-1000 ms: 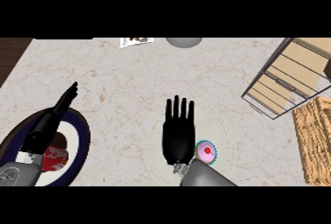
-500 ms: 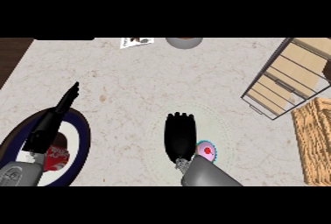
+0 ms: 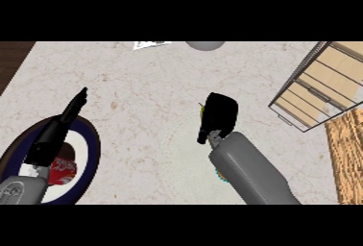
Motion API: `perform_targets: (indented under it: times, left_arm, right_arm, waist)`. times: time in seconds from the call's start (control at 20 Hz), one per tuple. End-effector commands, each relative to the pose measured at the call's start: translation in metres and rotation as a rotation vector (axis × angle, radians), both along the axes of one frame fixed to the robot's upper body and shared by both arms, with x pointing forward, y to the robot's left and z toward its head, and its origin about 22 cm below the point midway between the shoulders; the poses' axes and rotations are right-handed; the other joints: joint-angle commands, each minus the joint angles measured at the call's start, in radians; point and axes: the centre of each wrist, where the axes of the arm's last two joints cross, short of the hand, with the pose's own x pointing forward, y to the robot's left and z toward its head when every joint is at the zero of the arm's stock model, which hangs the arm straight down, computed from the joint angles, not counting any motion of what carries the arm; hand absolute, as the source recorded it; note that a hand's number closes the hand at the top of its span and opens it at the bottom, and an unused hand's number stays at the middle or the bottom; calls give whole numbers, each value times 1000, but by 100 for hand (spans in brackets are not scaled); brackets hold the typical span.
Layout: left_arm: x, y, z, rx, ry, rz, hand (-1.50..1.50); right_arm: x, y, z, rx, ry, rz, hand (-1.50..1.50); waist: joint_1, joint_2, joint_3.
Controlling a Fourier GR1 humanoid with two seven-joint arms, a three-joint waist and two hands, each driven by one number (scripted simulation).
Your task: Pick the pear from the placemat and place it in the tiered shelf
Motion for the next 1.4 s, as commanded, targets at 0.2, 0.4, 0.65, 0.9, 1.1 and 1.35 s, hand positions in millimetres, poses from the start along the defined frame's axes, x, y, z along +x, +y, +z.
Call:
perform_targets:
  times: [0.2, 0.4, 0.65, 0.9, 1.1, 1.35]
  left_arm:
    - [2, -19, -3, -1, 15, -52, 0]
    - [13, -13, 10, 4, 11, -51, 0]
    - [11, -26, 1, -2, 18, -62, 0]
    - [10, -1, -1, 4, 31, -27, 0]
    - [3, -11, -5, 3, 35, -25, 0]
    - [5, -14, -1, -3, 27, -19, 0]
  right_arm:
    - [89, -60, 71, 94, -81, -481, 150]
    - [110, -71, 108, 21, -277, -520, 150]
    - [118, -56, 149, -19, -566, -507, 150]
    - [121, -34, 214, -138, -743, -525, 150]
    - [125, -34, 262, -232, -742, -599, 150]
    - [118, -21, 304, -167, -742, -665, 150]
  waist:
    - [59, 25, -8]
    - [60, 21, -9]
    - [54, 15, -9]
    - [42, 6, -11]
    - [45, 2, -11]
    - [28, -4, -10]
